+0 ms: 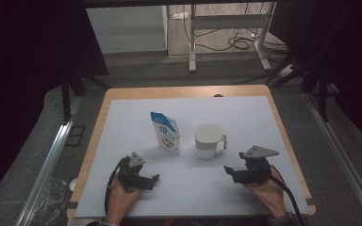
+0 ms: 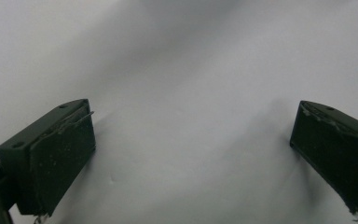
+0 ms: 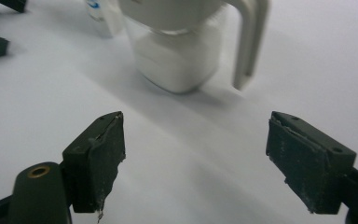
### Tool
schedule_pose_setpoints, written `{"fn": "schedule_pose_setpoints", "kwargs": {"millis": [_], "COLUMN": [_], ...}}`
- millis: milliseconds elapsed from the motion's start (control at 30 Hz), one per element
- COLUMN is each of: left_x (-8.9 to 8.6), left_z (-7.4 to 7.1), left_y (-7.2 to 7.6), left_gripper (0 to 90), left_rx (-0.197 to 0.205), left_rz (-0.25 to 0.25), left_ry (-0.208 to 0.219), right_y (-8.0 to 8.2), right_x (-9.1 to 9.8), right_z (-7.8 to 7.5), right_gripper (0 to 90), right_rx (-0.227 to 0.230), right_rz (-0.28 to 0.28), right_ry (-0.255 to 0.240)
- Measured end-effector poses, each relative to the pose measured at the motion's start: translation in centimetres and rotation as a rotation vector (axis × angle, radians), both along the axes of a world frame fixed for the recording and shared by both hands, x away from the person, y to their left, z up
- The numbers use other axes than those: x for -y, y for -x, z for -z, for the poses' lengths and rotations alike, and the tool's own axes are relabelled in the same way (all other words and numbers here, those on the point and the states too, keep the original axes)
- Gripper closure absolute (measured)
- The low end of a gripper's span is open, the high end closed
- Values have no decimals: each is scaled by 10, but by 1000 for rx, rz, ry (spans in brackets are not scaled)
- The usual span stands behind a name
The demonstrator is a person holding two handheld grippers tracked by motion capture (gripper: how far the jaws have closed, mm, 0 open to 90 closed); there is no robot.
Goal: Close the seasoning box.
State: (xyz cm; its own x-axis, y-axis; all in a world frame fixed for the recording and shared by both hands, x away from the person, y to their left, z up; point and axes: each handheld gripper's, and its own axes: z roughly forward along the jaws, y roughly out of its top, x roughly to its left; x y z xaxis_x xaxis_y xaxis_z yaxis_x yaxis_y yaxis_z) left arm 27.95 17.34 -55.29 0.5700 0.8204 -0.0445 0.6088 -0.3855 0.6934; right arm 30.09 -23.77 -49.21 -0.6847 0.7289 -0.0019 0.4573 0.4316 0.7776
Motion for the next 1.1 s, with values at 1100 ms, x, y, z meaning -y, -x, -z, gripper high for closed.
{"fn": "schedule_pose_setpoints", "kwargs": {"millis": [1100], "left_x": [0], "left_z": [0], "left_y": [0], "left_gripper": [2], "left_rx": [0], "left_rz": [-4], "left_ry": [7], "right_y": [4], "right_x": [43], "right_z": [39], "right_gripper": [124], "right_rx": [-32], "right_rz": [145], "right_ry": [102]}}
